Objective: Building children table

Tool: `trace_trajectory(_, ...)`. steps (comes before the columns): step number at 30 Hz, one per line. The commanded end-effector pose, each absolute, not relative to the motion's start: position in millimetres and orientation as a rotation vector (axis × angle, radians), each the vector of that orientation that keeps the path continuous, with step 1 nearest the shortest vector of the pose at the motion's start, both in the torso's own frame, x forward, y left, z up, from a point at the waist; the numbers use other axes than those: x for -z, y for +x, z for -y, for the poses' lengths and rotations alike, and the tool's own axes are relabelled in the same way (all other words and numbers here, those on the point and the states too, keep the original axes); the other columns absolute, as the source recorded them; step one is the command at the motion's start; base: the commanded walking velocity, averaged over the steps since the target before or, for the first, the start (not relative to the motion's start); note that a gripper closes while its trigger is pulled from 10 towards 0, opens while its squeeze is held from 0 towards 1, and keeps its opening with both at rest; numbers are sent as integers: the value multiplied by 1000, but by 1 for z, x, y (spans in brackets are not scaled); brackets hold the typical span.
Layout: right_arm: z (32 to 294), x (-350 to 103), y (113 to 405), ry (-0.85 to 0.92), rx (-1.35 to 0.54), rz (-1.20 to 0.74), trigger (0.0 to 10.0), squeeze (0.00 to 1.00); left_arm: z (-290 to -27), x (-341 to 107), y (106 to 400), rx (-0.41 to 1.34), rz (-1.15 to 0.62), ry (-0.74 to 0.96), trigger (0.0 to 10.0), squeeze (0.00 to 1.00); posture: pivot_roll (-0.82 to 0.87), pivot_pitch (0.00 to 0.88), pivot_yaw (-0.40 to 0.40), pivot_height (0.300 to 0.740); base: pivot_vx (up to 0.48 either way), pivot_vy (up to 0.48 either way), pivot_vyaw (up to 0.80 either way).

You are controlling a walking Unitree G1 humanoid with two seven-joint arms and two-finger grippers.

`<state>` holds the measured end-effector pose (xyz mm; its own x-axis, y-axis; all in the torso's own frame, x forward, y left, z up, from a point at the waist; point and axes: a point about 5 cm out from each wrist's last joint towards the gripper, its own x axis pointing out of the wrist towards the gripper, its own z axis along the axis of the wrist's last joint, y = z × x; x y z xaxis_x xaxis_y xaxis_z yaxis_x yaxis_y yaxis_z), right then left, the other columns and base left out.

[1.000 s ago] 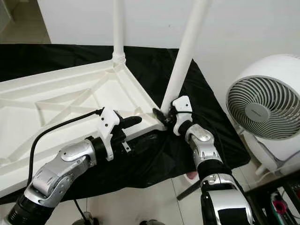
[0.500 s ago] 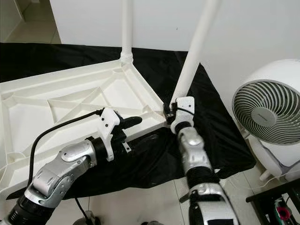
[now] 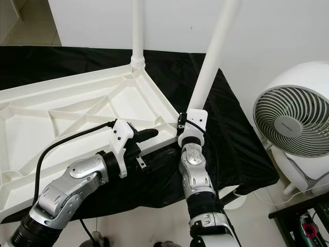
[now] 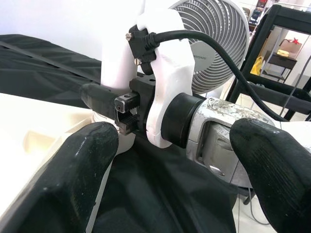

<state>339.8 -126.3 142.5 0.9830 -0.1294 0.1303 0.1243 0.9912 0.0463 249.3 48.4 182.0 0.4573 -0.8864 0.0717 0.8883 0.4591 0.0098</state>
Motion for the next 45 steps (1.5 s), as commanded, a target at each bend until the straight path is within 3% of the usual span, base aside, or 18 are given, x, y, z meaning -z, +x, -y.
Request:
trace_trajectory(1,136,-137,335,41,154,117,10000,533,-48,-178,248,1105,48,-26,10000,0,87,115,-105,740,0,0,0)
trace_trajectory(2,137,-138,334,59,152,126,10000,1000,-49,-178,248,1100,49,-26,10000,0,88,116,-106,740,0,0,0)
trace_trajectory(21,154,-147,286,90,92,229,10000,1000,-51,-179,251,1071,50,-36,10000,0,68,130,-103,740,0,0,0)
trace_trajectory(22,156,-145,275,75,70,219,10000,0,-53,-179,251,1067,48,-37,10000,0,60,137,-100,740,0,0,0)
trace_trajectory(27,160,-141,261,46,45,201,9294,0,-54,-179,252,1063,46,-36,10000,0,55,141,-97,740,0,0,0)
trace_trajectory(28,162,-138,254,54,32,191,627,0,-55,-179,252,1060,43,-36,10000,0,52,143,-96,740,0,0,0)
trace_trajectory(29,167,-134,250,54,25,171,0,0,-56,-178,252,1058,41,-37,10000,0,49,147,-90,740,0,0,0)
trace_trajectory(34,169,-129,246,68,-27,143,0,0,-56,-178,252,1057,38,-39,10000,0,49,149,-89,740,0,0,0)
trace_trajectory(36,161,-128,250,98,-185,115,0,0,-57,-179,253,1052,40,-37,10000,0,54,150,-89,740,0,0,0)
trace_trajectory(37,158,-130,254,106,-269,107,10000,0,-58,-180,253,1047,43,-37,10000,0,54,150,-89,740,0,0,0)
trace_trajectory(45,159,-141,265,95,-517,90,10000,0,-60,-180,252,1040,41,-27,10000,0,75,144,-93,740,0,0,0)
